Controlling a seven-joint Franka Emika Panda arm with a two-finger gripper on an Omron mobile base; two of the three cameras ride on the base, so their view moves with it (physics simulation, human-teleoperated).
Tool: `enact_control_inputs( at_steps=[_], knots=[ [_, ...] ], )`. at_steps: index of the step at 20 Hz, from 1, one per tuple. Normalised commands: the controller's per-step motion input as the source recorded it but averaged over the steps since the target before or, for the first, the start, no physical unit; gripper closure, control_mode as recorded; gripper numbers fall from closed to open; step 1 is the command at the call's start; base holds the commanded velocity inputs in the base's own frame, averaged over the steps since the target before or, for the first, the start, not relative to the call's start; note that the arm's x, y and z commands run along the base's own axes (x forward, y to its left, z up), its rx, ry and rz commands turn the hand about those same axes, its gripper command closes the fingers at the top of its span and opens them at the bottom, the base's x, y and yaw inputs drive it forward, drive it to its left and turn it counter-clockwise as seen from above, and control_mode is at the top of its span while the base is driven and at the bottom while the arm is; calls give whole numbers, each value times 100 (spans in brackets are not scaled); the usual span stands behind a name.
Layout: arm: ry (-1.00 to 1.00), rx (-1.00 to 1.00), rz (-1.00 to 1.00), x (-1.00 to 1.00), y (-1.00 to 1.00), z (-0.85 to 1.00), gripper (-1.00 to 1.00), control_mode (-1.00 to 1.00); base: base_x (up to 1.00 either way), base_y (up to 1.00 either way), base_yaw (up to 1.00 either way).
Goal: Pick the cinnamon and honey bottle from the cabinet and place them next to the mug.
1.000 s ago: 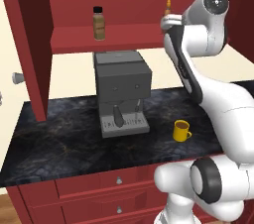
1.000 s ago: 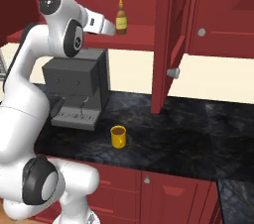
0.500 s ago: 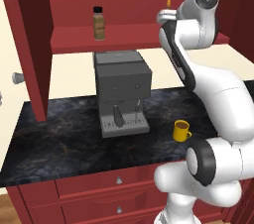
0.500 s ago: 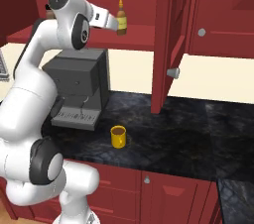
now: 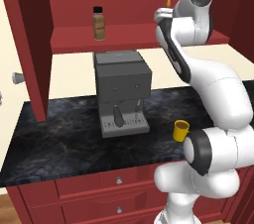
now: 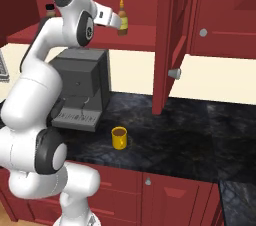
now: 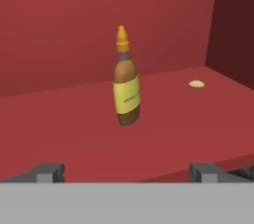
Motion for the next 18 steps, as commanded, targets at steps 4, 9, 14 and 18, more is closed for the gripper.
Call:
enact_control_inputs(
  at_steps=[4,9,14,18],
  knots=[
    [0,0,0,19,0,-11,-100,-100,0,0,0],
    [5,0,0,10,0,-20,-100,-100,0,0,0],
    [1,0,0,28,0,-2,-100,-100,0,0,0],
    [0,0,0,47,0,0,-100,-100,0,0,0]
  ],
)
